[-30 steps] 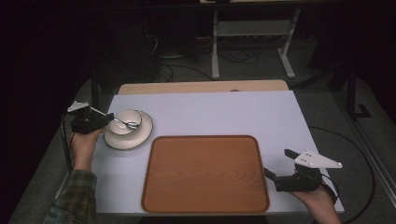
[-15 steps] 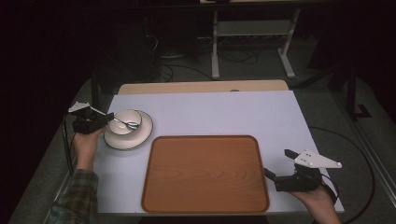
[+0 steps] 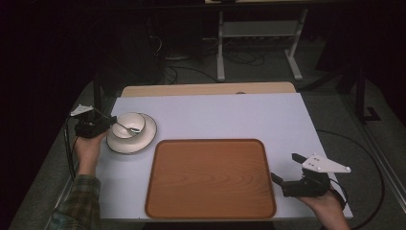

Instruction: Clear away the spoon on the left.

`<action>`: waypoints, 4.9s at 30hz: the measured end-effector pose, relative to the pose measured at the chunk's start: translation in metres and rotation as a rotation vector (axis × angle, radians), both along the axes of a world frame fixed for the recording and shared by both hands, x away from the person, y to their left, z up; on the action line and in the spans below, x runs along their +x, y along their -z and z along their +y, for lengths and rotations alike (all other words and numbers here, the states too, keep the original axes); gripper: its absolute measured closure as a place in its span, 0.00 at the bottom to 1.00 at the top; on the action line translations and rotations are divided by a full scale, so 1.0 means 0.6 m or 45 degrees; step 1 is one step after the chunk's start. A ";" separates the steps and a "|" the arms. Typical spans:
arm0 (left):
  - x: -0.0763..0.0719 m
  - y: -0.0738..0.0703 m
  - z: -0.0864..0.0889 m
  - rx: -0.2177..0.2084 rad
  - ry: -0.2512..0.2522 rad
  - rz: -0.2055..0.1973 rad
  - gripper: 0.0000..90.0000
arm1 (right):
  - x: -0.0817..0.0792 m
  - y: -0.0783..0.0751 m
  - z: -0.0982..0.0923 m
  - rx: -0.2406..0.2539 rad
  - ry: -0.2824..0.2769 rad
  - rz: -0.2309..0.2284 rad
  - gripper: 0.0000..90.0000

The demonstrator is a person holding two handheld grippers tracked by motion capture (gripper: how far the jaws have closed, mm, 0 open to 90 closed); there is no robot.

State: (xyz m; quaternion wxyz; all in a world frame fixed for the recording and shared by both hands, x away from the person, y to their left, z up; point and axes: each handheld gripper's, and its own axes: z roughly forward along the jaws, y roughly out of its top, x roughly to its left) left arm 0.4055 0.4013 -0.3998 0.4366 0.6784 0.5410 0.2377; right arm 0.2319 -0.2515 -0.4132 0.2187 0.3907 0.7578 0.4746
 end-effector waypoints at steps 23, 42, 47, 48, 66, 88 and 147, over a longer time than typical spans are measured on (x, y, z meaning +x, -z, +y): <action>-0.020 -0.026 -0.040 -0.007 0.112 -0.027 0.89 | -0.001 -0.001 -0.001 -0.004 -0.004 -0.004 0.00; -0.020 -0.035 -0.055 -0.033 0.191 -0.028 0.98 | -0.001 -0.001 -0.002 -0.007 -0.002 -0.004 0.00; -0.022 -0.041 -0.054 -0.031 0.195 -0.045 0.98 | -0.001 -0.001 -0.002 -0.007 -0.001 -0.005 0.00; -0.024 -0.045 -0.053 -0.033 0.194 -0.054 0.98 | -0.002 -0.001 -0.003 -0.006 0.001 -0.004 0.00; -0.055 -0.097 -0.033 -0.056 0.207 -0.147 0.98 | -0.001 0.000 -0.002 -0.009 -0.004 -0.004 0.00; -0.099 -0.135 -0.076 -0.077 0.397 -0.146 0.98 | -0.003 -0.002 -0.002 -0.005 -0.003 -0.008 0.00; -0.194 -0.042 -0.236 0.147 0.818 0.139 0.98 | -0.006 -0.005 -0.002 -0.003 -0.004 -0.032 0.00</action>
